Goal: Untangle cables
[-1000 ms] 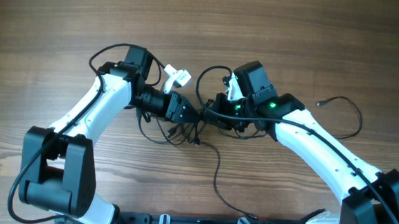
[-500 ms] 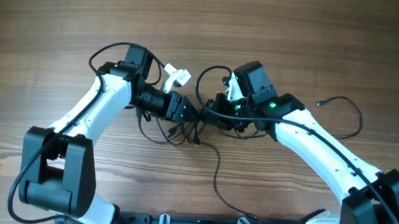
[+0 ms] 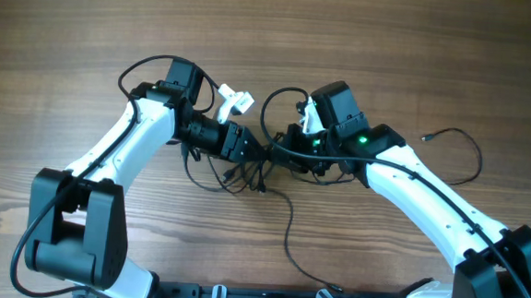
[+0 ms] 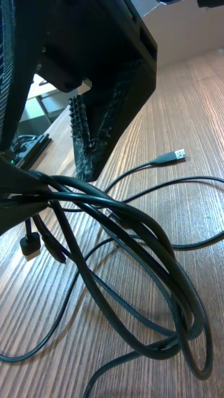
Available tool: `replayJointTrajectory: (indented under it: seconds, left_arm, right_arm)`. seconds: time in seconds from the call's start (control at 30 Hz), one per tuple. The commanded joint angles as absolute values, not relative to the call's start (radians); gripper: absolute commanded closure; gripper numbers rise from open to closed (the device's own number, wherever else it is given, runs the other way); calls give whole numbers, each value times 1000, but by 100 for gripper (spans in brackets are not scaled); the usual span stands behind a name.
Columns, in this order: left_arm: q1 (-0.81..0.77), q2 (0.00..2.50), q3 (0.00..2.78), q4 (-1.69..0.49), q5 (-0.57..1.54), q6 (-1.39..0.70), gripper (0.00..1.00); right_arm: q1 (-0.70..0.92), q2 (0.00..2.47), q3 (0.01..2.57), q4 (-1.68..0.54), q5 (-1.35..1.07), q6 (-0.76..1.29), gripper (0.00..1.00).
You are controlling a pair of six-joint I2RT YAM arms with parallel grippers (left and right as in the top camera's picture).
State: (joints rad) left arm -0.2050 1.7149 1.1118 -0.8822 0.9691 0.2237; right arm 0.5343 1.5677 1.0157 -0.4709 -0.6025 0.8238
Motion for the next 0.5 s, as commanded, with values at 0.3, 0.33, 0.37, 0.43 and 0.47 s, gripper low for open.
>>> replayJointTrajectory:
  seconds: [0.3, 0.33, 0.37, 0.43, 0.47]
  left_arm:
    - [-274, 1717, 1113, -838, 900, 228, 49]
    - [-280, 1717, 1113, -838, 886, 224, 49]
    - [-287, 1717, 1113, -838, 871, 224, 50]
    - [-300, 1717, 1113, -836, 864, 223, 55]
    - [-299, 1717, 1113, -837, 862, 223, 65]
  right_arm:
    - [540, 1583, 1019, -470, -627, 811, 96]
    - [540, 1583, 1019, -469, -628, 811, 96]
    - [540, 1583, 1019, -469, -628, 811, 96]
    - [540, 1583, 1019, -468, -628, 811, 96]
    - [540, 1583, 1019, -469, -628, 811, 96]
